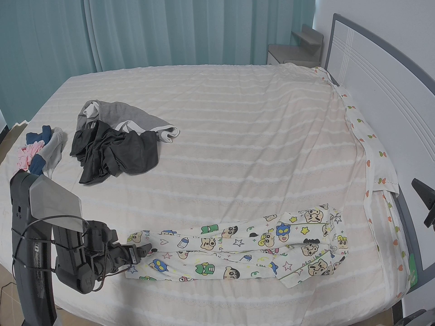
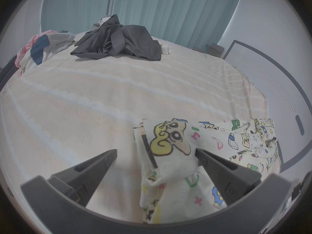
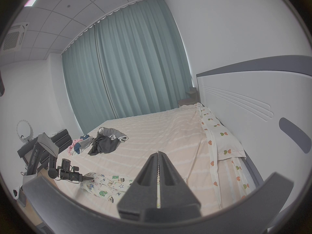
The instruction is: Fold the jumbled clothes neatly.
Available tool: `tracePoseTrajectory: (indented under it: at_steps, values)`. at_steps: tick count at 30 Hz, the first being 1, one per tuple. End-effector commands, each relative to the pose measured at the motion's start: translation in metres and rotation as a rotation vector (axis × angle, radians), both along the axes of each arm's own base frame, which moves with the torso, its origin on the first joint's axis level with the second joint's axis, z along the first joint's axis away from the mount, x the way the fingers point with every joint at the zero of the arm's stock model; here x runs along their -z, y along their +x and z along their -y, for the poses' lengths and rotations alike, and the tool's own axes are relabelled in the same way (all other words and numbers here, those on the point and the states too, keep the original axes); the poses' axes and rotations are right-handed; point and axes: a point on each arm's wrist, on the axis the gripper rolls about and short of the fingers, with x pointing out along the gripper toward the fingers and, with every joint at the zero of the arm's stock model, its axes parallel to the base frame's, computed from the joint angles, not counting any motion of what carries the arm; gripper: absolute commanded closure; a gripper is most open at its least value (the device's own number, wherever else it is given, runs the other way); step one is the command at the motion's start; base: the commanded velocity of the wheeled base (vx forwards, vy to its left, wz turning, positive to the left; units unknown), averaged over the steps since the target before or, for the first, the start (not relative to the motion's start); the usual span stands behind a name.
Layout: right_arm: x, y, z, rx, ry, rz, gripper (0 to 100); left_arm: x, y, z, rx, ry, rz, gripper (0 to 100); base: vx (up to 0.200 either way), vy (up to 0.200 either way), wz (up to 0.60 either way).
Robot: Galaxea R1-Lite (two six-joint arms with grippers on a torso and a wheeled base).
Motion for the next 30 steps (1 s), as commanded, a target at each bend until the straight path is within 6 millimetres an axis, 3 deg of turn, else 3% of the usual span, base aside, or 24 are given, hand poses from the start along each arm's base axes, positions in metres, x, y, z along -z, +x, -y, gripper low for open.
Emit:
tracePoseTrajectory:
  at_steps: [1, 4, 5, 21, 30]
  values:
    - [0.001, 0.000, 0.000, 0.000, 0.000, -0.004, 100, 0.010, 0.008, 0.002, 0.000, -0.005, -0.004, 0, 0.000, 0.000, 0.00]
    - [0.001, 0.000, 0.000, 0.000, -0.002, -0.005, 100, 0.012, 0.010, 0.003, 0.001, -0.007, -0.003, 0, 0.000, 0.000, 0.00]
    - [0.002, 0.000, 0.000, 0.000, -0.001, -0.008, 100, 0.013, 0.010, 0.003, 0.004, -0.008, -0.005, 100, 0.000, 0.000, 0.00]
    - [0.002, 0.000, 0.000, 0.000, -0.001, -0.008, 100, 0.006, 0.003, 0.003, -0.019, -0.044, -0.013, 100, 0.000, 0.000, 0.00]
    - [0.001, 0.000, 0.000, 0.000, -0.002, -0.003, 100, -0.003, -0.003, -0.008, -0.058, -0.044, -0.011, 100, 0.000, 0.000, 0.00]
